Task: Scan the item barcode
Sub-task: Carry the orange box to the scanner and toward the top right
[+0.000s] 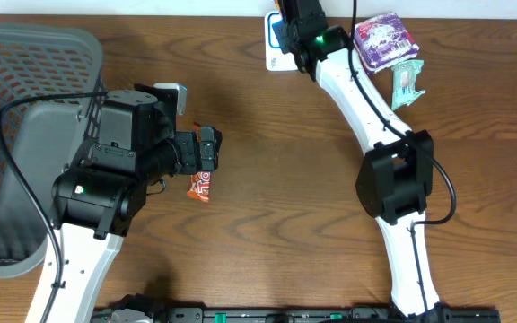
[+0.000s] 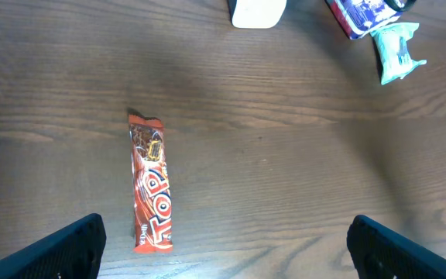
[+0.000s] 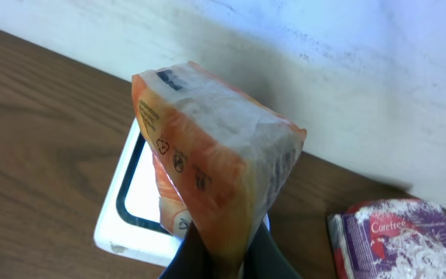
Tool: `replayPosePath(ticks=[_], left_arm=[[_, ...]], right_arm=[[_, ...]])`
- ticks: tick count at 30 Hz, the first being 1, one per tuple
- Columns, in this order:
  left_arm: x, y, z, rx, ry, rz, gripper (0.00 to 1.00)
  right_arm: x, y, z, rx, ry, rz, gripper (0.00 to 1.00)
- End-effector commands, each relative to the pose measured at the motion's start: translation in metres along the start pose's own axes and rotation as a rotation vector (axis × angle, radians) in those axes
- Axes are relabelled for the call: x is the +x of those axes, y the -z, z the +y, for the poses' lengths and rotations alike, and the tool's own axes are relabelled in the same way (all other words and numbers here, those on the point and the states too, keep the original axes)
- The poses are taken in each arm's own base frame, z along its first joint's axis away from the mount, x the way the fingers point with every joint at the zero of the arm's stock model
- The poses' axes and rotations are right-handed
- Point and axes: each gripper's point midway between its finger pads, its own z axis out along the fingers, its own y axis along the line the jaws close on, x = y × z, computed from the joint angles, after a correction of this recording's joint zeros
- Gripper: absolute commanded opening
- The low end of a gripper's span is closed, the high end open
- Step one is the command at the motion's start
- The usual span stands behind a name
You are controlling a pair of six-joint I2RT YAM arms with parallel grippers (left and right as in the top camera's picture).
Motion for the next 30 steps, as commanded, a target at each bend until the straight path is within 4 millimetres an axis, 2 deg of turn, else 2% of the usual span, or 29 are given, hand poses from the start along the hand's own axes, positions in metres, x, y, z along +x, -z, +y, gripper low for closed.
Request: replayPosePath(ticks=[1, 3, 5, 9, 11, 14, 17, 20, 22, 23, 25, 28, 30], left_arm=[[-0.006, 0.004, 0.000, -0.007, 0.008, -0.020, 0.99], [-0.006, 0.004, 0.000, -0.007, 0.008, -0.020, 0.99], [-0.006, 0.004, 0.000, -0.007, 0.008, -0.021, 0.99], [-0.006, 0.004, 0.000, -0.007, 0.008, -0.021, 0.99], [-0.006, 0.004, 0.000, -0.007, 0.008, -0.020, 0.99], [-0.006, 0.004, 0.000, -0.007, 0.008, -0.020, 0.99], [-0.006, 0.004, 0.000, -0.007, 0.008, -0.020, 0.99], [-0.006, 0.004, 0.000, -0.007, 0.008, -0.020, 0.99], [-0.006, 0.004, 0.000, -0.007, 0.008, -0.020, 0.99], [-0.006, 0.004, 0.000, -0.007, 0.008, -0.020, 0.99], [-0.006, 0.004, 0.000, -0.007, 0.008, -0.021, 0.99], [-0.006, 0.004, 0.000, -0.007, 0.008, -0.020, 0.99], [-0.006, 0.004, 0.000, -0.007, 0.008, -0.020, 0.99]], right_arm=[[0.028, -0.021, 0.002, 0.034, 0.053, 0.064, 0.01], [0.034, -0.024, -0.010, 0.088, 0.054, 0.086, 0.01], [0.039, -0.021, -0.036, 0.214, 0.022, 0.106, 0.01], [0.055, 0.005, -0.121, 0.625, -0.033, 0.175, 0.01], [0.071, 0.013, -0.146, 0.703, -0.014, 0.245, 0.01], [0.106, 0.017, -0.174, 0.709, 0.021, 0.386, 0.01], [0.143, 0.023, -0.199, 0.704, -0.040, 0.498, 0.02], [0.172, 0.023, -0.214, 0.636, -0.102, 0.580, 0.02], [0.193, 0.019, -0.219, 0.523, -0.165, 0.633, 0.06], [0.199, 0.017, -0.218, 0.483, -0.188, 0.643, 0.15], [0.208, 0.014, -0.217, 0.406, -0.235, 0.659, 0.43], [0.215, 0.012, -0.213, 0.328, -0.285, 0.671, 0.57], [0.217, 0.016, -0.216, 0.341, -0.309, 0.678, 0.69]])
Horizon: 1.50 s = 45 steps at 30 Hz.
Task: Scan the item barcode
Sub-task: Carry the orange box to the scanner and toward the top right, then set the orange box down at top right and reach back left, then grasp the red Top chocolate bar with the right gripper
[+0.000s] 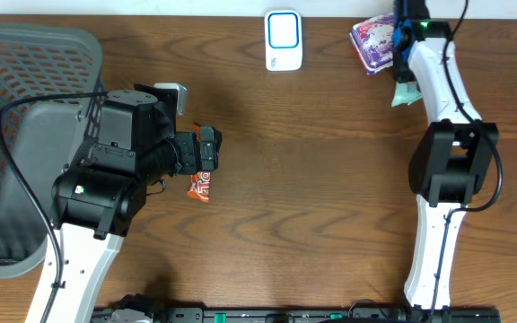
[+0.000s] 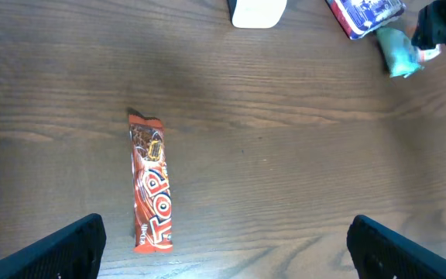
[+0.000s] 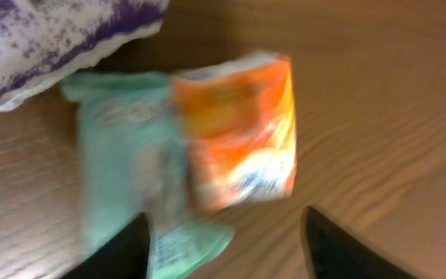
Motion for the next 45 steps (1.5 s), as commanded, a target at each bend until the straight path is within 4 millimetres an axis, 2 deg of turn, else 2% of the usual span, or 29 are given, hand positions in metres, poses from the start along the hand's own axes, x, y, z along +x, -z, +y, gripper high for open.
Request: replayPosePath(ticks=[1, 3, 5, 7, 11, 12, 13, 16, 21, 23, 27, 32, 37, 38, 41, 45], left_arm=[[-0.006, 0.004, 0.000, -0.007, 0.008, -0.021, 0.99], [-0.006, 0.004, 0.000, -0.007, 0.008, -0.020, 0.99], [-0.006, 0.004, 0.000, -0.007, 0.008, -0.020, 0.99], [-0.006, 0.004, 0.000, -0.007, 0.008, -0.020, 0.99], [-0.006, 0.004, 0.000, -0.007, 0.008, -0.020, 0.99], [-0.006, 0.004, 0.000, -0.007, 0.008, -0.020, 0.99], [-0.006, 0.004, 0.000, -0.007, 0.008, -0.020, 0.99], [-0.006, 0.004, 0.000, -0.007, 0.008, -0.021, 0.99], [-0.006, 0.004, 0.000, -0.007, 0.008, -0.020, 0.99], [-0.006, 0.004, 0.000, -0.007, 0.008, -0.020, 0.99], [-0.006, 0.004, 0.000, -0.007, 0.008, -0.020, 0.99], [-0.006, 0.004, 0.000, -0.007, 0.008, -0.020, 0.99], [-0.006, 0.004, 0.000, -0.007, 0.008, -0.020, 0.99], [-0.006, 0.004, 0.000, -0.007, 0.008, -0.021, 0.99], [-0.006, 0.004, 0.000, -0.007, 0.008, -0.020, 0.99], [-0.006, 0.004, 0.000, -0.007, 0.008, -0.020, 0.99]], right_arm=[[0.002, 0.006, 0.017, -0.104, -0.037, 0.013, 0.75], [0.001, 0.017, 0.010, -0.100, -0.045, 0.003, 0.93], [-0.003, 0.031, 0.006, -0.108, -0.063, -0.017, 0.93], [-0.010, 0.066, 0.017, -0.225, -0.064, -0.057, 0.96], [-0.009, 0.126, 0.071, -0.613, -0.036, -0.081, 0.99], [-0.005, 0.155, 0.098, -0.805, -0.014, -0.073, 0.99], [-0.002, 0.172, 0.113, -0.920, 0.001, -0.065, 0.99], [0.010, 0.210, 0.151, -1.157, 0.051, -0.030, 0.99], [0.034, 0.227, 0.203, -1.223, 0.150, 0.029, 0.99], [0.047, 0.231, 0.228, -1.230, 0.186, 0.058, 0.96], [0.074, 0.236, 0.286, -1.243, 0.190, 0.149, 0.94], [0.103, 0.247, 0.339, -1.258, 0.209, 0.211, 0.88], [0.129, 0.263, 0.371, -1.262, 0.210, 0.269, 0.82], [0.134, 0.268, 0.376, -1.259, 0.198, 0.286, 0.77], [0.144, 0.269, 0.387, -1.217, 0.135, 0.331, 0.68], [0.159, 0.264, 0.398, -1.135, 0.079, 0.360, 0.66]])
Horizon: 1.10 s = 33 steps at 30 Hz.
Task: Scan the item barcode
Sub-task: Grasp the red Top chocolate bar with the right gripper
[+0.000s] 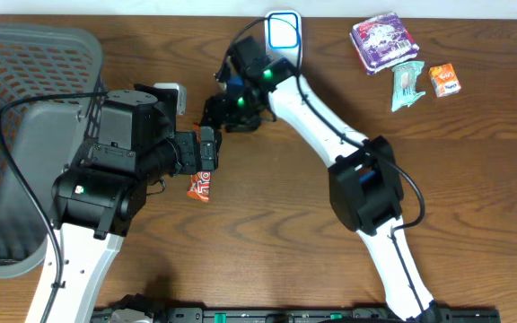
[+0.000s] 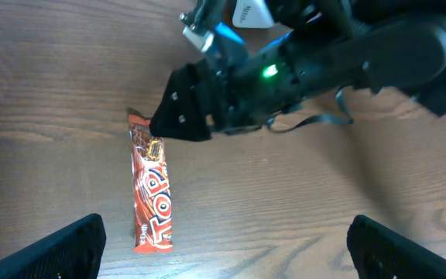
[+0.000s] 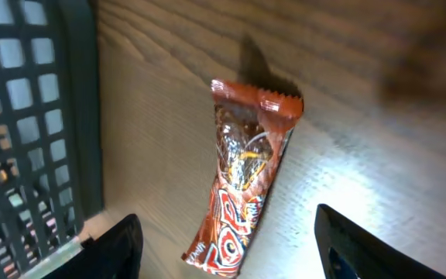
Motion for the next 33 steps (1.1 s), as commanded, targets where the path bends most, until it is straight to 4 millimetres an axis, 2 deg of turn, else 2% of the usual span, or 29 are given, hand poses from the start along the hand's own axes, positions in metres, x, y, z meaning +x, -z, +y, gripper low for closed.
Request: replayPosePath(ticks=[1, 11, 16, 19, 21, 23, 24, 25, 29, 33], left_arm=[[-0.006, 0.004, 0.000, -0.007, 0.008, -0.020, 1.00], [-0.006, 0.004, 0.000, -0.007, 0.008, -0.020, 1.00], [-0.006, 0.004, 0.000, -0.007, 0.008, -0.020, 0.99], [-0.006, 0.004, 0.000, -0.007, 0.008, -0.020, 0.99], [-0.006, 0.004, 0.000, -0.007, 0.008, -0.020, 0.99], [-0.006, 0.004, 0.000, -0.007, 0.008, -0.020, 0.99], [-0.006, 0.004, 0.000, -0.007, 0.008, -0.020, 0.99], [-0.006, 0.004, 0.000, -0.007, 0.008, -0.020, 0.99], [-0.006, 0.004, 0.000, -0.007, 0.008, -0.020, 0.99], [-0.006, 0.004, 0.000, -0.007, 0.008, -0.020, 0.99]], right_arm=[[0.012, -0.017, -0.007, 0.086, -0.139, -0.004, 0.66], [0.037, -0.058, -0.006, 0.110, -0.215, 0.005, 0.65], [0.044, -0.073, -0.009, 0.101, -0.248, 0.002, 0.59], [0.044, -0.076, -0.016, 0.121, -0.247, -0.012, 0.46], [0.043, -0.075, -0.024, 0.164, -0.252, -0.030, 0.26], [0.042, -0.074, -0.026, 0.167, -0.255, -0.033, 0.15], [0.041, -0.073, -0.027, 0.167, -0.259, -0.036, 0.05], [0.039, -0.072, -0.029, 0.168, -0.262, -0.039, 0.01], [0.031, -0.064, -0.041, 0.178, -0.240, -0.047, 0.01], [0.022, -0.043, -0.059, 0.219, -0.231, -0.062, 0.01]])
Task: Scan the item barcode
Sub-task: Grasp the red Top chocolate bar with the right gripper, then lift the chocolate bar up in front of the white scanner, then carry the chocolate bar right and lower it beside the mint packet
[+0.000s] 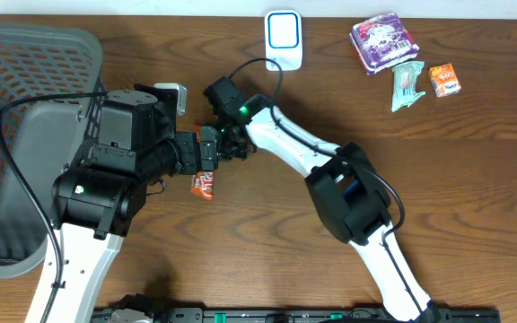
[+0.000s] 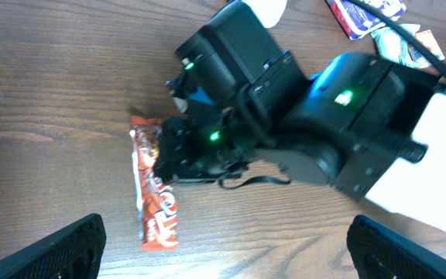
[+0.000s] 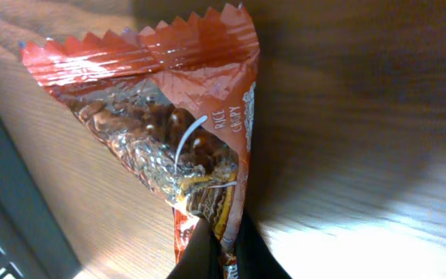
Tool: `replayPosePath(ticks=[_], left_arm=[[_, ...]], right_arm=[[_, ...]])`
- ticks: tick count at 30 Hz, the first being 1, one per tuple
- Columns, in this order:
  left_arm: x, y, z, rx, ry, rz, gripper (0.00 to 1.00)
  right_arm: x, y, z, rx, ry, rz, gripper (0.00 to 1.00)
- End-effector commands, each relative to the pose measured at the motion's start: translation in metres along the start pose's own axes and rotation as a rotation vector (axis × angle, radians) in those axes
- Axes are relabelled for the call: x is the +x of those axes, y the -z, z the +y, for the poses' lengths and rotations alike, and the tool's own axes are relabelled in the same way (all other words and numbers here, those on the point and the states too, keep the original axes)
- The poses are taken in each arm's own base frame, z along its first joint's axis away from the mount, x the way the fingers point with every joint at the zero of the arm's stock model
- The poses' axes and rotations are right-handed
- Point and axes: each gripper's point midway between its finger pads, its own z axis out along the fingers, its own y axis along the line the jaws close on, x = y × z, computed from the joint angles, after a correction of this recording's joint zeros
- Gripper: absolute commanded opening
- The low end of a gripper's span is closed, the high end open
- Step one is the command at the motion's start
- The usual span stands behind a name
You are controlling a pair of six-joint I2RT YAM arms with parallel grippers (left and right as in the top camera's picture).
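Note:
A red chocolate bar (image 1: 203, 186) in a shiny wrapper lies on the wooden table, just in front of my left arm. My right gripper (image 3: 223, 244) is shut on the bar (image 3: 184, 132), pinching the wrapper near its serrated far end. In the left wrist view the right gripper (image 2: 170, 153) covers the far end of the bar (image 2: 158, 209). My left gripper (image 2: 227, 256) hangs open above the table, nothing between its fingers. The white scanner (image 1: 284, 40) with a blue face stands at the back edge.
A grey mesh basket (image 1: 25, 135) fills the left side. At the back right lie a purple packet (image 1: 383, 40), a teal packet (image 1: 406, 83) and a small orange packet (image 1: 443, 79). The right arm stretches across the table's middle.
My right gripper was open above the red bar; now it is down and shut on the bar's far end. The bar has shifted slightly. The left arm has not moved.
My right gripper first held the orange packet over the scanner. Then it was open over that packet beside the teal one at the back right. Then it hung open above the red bar, and now it grips the bar. The left arm stayed still.

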Motion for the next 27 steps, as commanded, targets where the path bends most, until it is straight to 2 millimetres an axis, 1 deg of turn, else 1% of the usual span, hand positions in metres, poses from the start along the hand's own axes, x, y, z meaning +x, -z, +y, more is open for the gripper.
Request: replayPosePath(ticks=[1, 3, 7, 8, 9, 11, 12, 14, 16, 18, 19, 23, 24, 27], left_arm=[[-0.006, 0.004, 0.000, -0.007, 0.008, -0.021, 0.99], [-0.006, 0.004, 0.000, -0.007, 0.008, -0.020, 0.99], [-0.006, 0.004, 0.000, -0.007, 0.008, -0.020, 0.99], [-0.006, 0.004, 0.000, -0.007, 0.008, -0.020, 0.99], [-0.006, 0.004, 0.000, -0.007, 0.008, -0.020, 0.99], [-0.006, 0.004, 0.000, -0.007, 0.008, -0.021, 0.99], [-0.006, 0.004, 0.000, -0.007, 0.008, -0.020, 0.99], [-0.006, 0.004, 0.000, -0.007, 0.008, -0.021, 0.99], [-0.006, 0.004, 0.000, -0.007, 0.008, -0.020, 0.99], [-0.006, 0.004, 0.000, -0.007, 0.008, -0.020, 0.99], [-0.006, 0.004, 0.000, -0.007, 0.008, -0.020, 0.99], [-0.006, 0.004, 0.000, -0.007, 0.008, -0.021, 0.99], [-0.006, 0.004, 0.000, -0.007, 0.008, -0.020, 0.99], [-0.006, 0.004, 0.000, -0.007, 0.008, -0.021, 0.99]], right_arm=[[-0.028, 0.023, -0.035, 0.084, 0.023, -0.075, 0.01], [-0.039, 0.041, -0.036, 0.073, 0.058, -0.101, 0.01], [-0.065, 0.093, -0.033, 0.039, 0.145, -0.194, 0.01], [-0.071, 0.107, -0.031, 0.033, 0.181, -0.225, 0.01], [-0.081, 0.130, -0.031, 0.041, 0.219, -0.281, 0.01], [-0.094, 0.160, -0.035, 0.080, 0.239, -0.367, 0.01], [-0.105, 0.181, -0.038, 0.112, 0.263, -0.437, 0.01], [-0.119, 0.207, -0.034, 0.138, 0.343, -0.529, 0.01], [-0.134, 0.227, -0.029, 0.173, 0.441, -0.619, 0.01], [-0.150, 0.242, -0.026, 0.233, 0.522, -0.709, 0.01], [-0.157, 0.247, -0.027, 0.267, 0.535, -0.748, 0.01], [-0.187, 0.262, -0.047, 0.424, 0.477, -0.890, 0.01], [-0.197, 0.261, -0.053, 0.451, 0.461, -0.924, 0.01], [-0.216, 0.245, -0.065, 0.470, 0.445, -0.958, 0.01]])
